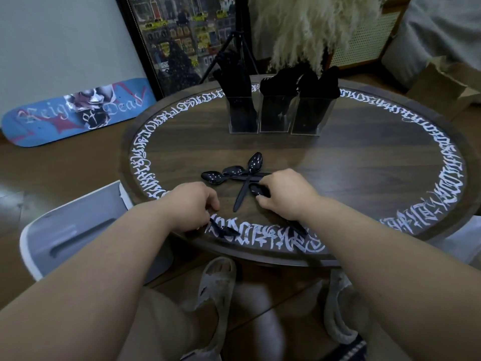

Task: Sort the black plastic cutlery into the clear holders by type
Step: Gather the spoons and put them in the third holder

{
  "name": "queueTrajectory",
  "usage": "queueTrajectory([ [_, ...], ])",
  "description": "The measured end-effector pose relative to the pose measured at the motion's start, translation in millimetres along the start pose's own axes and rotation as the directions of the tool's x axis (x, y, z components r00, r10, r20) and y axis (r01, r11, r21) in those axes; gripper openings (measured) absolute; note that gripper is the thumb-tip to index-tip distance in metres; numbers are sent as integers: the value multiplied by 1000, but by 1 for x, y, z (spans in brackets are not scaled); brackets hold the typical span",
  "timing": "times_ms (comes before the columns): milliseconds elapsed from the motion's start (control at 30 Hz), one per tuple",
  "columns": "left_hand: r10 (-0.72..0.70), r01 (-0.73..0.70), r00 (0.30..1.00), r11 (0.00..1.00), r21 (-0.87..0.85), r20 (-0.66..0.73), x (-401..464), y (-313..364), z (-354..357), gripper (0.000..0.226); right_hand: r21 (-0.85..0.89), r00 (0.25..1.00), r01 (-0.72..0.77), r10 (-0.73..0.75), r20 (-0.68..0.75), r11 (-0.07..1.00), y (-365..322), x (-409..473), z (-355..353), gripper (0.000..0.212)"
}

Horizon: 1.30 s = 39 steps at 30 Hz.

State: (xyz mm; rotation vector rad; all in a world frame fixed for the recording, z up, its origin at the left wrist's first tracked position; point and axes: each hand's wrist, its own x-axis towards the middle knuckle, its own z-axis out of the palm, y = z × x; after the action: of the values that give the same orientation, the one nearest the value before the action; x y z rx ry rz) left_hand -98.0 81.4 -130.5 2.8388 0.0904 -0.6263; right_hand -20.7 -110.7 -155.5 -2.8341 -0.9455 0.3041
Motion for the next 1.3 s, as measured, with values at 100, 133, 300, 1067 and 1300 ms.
queueTrajectory([
  [100,51,-52,997,998,21,52,-2,-3,-2,36,-36,999,-36,35,-14,999,4,3,0,28],
  [133,61,-63,996,998,31,64,-2,-4,-2,37,-33,998,-58,57,-27,998,7,4,-1,26],
  [300,30,-29,999,999,39,-35,6,-7,3,14,52,989,-113,118,-88,992,13,2,-4,19],
  [1067,-89,-153,962,604,-782,-257,26,64,-9,11,989,877,-115,477,57,93,16,-3,-37,12],
  [1300,-81,-171,945,706,-687,-318,29,69,-12,21,997,896,-80,439,65,17,14,-5,-39,9],
])
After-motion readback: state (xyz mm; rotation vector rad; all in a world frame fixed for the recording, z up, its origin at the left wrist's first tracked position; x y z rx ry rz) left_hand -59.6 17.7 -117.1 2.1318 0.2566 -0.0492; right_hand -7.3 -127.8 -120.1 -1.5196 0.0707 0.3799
